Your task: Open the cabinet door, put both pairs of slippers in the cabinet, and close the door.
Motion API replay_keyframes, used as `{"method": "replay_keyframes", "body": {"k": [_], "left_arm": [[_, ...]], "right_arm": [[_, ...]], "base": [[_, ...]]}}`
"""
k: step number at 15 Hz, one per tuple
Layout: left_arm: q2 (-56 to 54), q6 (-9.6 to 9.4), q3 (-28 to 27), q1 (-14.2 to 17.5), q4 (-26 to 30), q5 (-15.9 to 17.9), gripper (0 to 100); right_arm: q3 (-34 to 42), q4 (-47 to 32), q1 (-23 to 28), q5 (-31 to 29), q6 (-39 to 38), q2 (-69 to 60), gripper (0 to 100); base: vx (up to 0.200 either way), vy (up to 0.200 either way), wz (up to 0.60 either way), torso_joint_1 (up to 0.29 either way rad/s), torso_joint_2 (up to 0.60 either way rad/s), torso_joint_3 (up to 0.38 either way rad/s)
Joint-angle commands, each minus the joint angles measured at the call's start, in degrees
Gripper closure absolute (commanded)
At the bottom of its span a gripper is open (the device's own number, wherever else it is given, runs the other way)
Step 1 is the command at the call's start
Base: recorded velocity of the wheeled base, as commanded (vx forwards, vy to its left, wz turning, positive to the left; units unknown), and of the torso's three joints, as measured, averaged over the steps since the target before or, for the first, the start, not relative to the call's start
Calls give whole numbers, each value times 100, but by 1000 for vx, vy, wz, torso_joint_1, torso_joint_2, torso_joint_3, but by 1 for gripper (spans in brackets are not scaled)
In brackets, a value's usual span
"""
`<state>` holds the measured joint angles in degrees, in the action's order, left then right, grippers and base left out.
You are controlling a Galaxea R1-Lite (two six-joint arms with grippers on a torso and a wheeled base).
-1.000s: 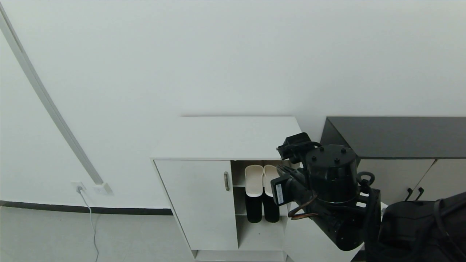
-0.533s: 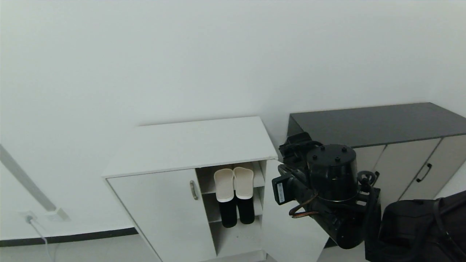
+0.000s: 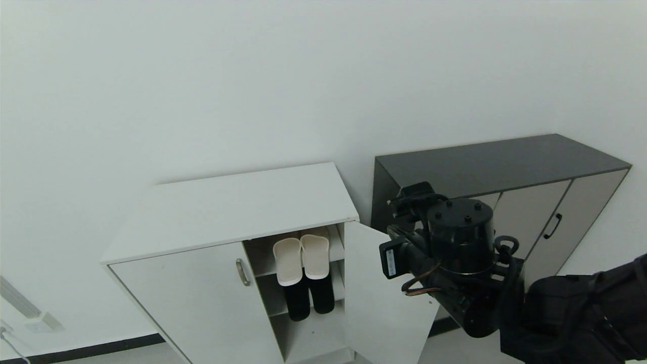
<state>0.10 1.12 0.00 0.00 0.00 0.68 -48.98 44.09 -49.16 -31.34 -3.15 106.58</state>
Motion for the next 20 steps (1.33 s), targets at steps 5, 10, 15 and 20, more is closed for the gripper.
{"method": "replay_keyframes", "body": {"k": [5,10,15,20], "left_arm": [[-1,11,0,0,0,2,100],[-1,11,0,0,0,-7,100],[-1,11,0,0,0,2,100],[-1,11,0,0,0,-7,100]], "right_arm": [[-50,3,162,14,-2,126,100],[-199,-24,513,225,-2,179,100],[-859,-182,1304,594,-11,609,100],[-1386,-454,2174,1280,-353,1233,100]], "base": [[-160,0,0,5,4,0],[-120,0,0,-6,0,3],[0,0,0,0,0,0],[0,0,0,0,0,0]]}}
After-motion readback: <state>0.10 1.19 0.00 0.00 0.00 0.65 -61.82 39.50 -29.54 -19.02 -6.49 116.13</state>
